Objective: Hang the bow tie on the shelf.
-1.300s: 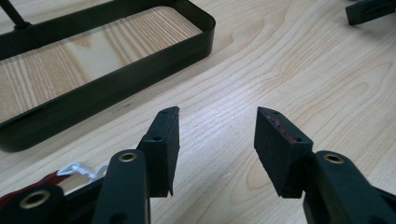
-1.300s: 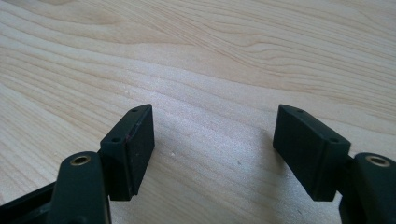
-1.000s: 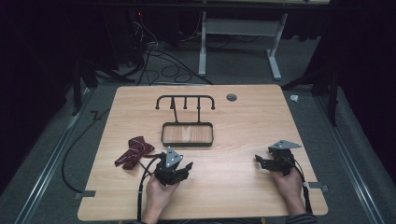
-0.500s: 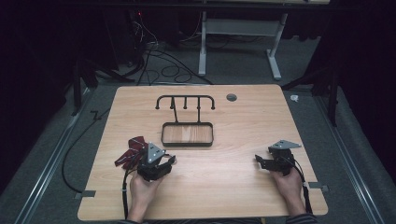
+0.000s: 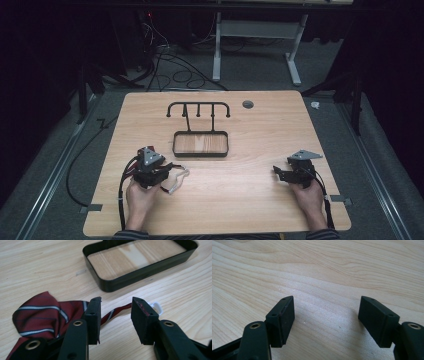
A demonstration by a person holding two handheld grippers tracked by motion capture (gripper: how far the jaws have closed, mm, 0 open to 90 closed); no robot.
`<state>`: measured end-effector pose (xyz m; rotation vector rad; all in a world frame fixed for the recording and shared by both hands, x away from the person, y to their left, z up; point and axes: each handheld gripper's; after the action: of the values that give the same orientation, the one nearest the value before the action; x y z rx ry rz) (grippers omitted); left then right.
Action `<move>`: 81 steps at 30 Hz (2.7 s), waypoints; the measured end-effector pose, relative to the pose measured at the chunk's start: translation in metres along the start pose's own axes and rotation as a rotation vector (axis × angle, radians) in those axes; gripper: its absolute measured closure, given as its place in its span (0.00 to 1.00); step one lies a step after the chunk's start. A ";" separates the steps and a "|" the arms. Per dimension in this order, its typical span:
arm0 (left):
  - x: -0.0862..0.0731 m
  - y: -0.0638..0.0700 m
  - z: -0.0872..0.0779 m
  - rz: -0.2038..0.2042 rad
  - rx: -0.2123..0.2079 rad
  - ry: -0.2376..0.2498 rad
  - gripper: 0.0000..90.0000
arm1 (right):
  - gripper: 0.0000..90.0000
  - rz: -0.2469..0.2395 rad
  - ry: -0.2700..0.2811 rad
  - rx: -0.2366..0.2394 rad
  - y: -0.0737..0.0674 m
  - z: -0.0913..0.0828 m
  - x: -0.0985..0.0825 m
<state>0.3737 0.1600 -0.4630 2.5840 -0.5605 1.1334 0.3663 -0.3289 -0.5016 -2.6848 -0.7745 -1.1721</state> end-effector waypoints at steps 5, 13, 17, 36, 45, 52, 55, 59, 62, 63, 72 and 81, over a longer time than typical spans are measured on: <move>-0.003 -0.009 0.007 -0.016 0.006 -0.024 0.68 | 0.34 0.000 0.000 0.000 0.000 0.000 0.000; -0.007 -0.019 0.015 -0.035 0.014 -0.056 0.68 | 0.34 0.000 0.000 0.000 0.000 0.000 0.000; -0.008 -0.021 0.020 -0.027 0.022 -0.072 0.69 | 0.34 0.000 0.000 0.000 0.000 0.000 0.000; -0.012 -0.019 0.029 0.018 0.020 -0.132 0.97 | 0.34 0.000 0.001 -0.001 0.000 0.000 0.000; -0.011 -0.019 0.022 0.002 0.009 -0.120 1.00 | 0.34 0.000 0.001 -0.001 0.000 0.000 0.000; -0.004 -0.021 0.000 -0.025 -0.015 -0.040 1.00 | 0.34 0.000 0.000 0.000 0.000 0.000 0.000; 0.003 -0.018 -0.011 -0.013 -0.013 -0.003 1.00 | 0.34 0.000 0.000 0.000 0.000 0.000 0.000; 0.012 -0.015 -0.022 -0.011 -0.026 0.038 1.00 | 0.34 0.000 0.000 0.000 0.000 0.000 0.000; 0.016 -0.014 -0.030 -0.015 -0.040 0.066 1.00 | 0.34 0.000 0.000 0.000 0.000 0.000 0.000; 0.017 -0.013 -0.032 -0.015 -0.044 0.077 1.00 | 0.34 0.000 0.000 0.000 0.000 0.000 0.000; 0.034 -0.005 -0.052 0.013 -0.062 0.133 1.00 | 0.34 0.000 0.000 0.000 0.000 0.000 0.000; 0.048 0.002 -0.063 0.018 -0.102 0.173 1.00 | 0.34 0.001 0.000 0.000 0.000 0.000 0.000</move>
<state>0.3622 0.1712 -0.3853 2.3714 -0.5867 1.2847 0.3663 -0.3289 -0.5016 -2.6848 -0.7737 -1.1722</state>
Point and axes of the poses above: each handheld gripper's, and its own axes: z roughly forward along the jaws, x roughly out of its top, y roughly to its right, and after that the axes turned 7 degrees about -z, right-handed
